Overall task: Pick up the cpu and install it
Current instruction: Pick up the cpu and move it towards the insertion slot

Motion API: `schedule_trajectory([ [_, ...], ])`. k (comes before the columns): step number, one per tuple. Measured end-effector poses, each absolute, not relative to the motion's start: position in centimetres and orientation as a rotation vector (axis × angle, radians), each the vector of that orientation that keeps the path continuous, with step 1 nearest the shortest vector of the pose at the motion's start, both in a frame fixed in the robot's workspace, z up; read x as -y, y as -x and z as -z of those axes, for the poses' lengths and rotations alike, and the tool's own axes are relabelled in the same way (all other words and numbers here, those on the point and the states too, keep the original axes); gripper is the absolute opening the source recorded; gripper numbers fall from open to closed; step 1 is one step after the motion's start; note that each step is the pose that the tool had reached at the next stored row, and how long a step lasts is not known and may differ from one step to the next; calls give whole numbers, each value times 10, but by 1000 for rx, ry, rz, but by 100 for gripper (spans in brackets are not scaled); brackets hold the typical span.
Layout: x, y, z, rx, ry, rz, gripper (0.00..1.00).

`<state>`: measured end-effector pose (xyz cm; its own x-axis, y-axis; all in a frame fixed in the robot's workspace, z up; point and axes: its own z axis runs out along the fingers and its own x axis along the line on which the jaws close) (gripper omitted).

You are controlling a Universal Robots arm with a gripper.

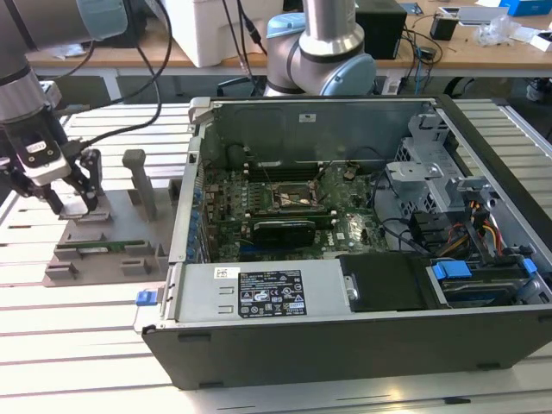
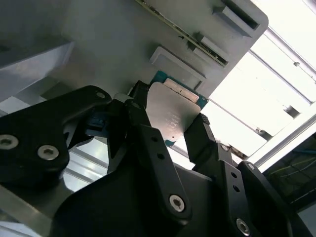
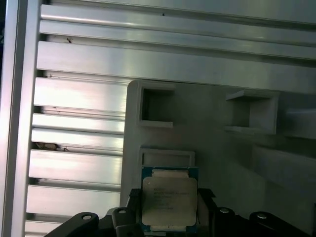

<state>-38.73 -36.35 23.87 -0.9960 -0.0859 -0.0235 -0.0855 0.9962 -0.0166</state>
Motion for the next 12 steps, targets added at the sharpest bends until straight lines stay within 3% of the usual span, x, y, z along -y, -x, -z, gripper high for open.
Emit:
schedule_trajectory([
  [3, 363, 387, -247, -3114, 134, 24, 54],
  [8, 363, 387, -289, -3114, 134, 24, 54],
  [12, 363, 387, -296, -3114, 134, 24, 54],
])
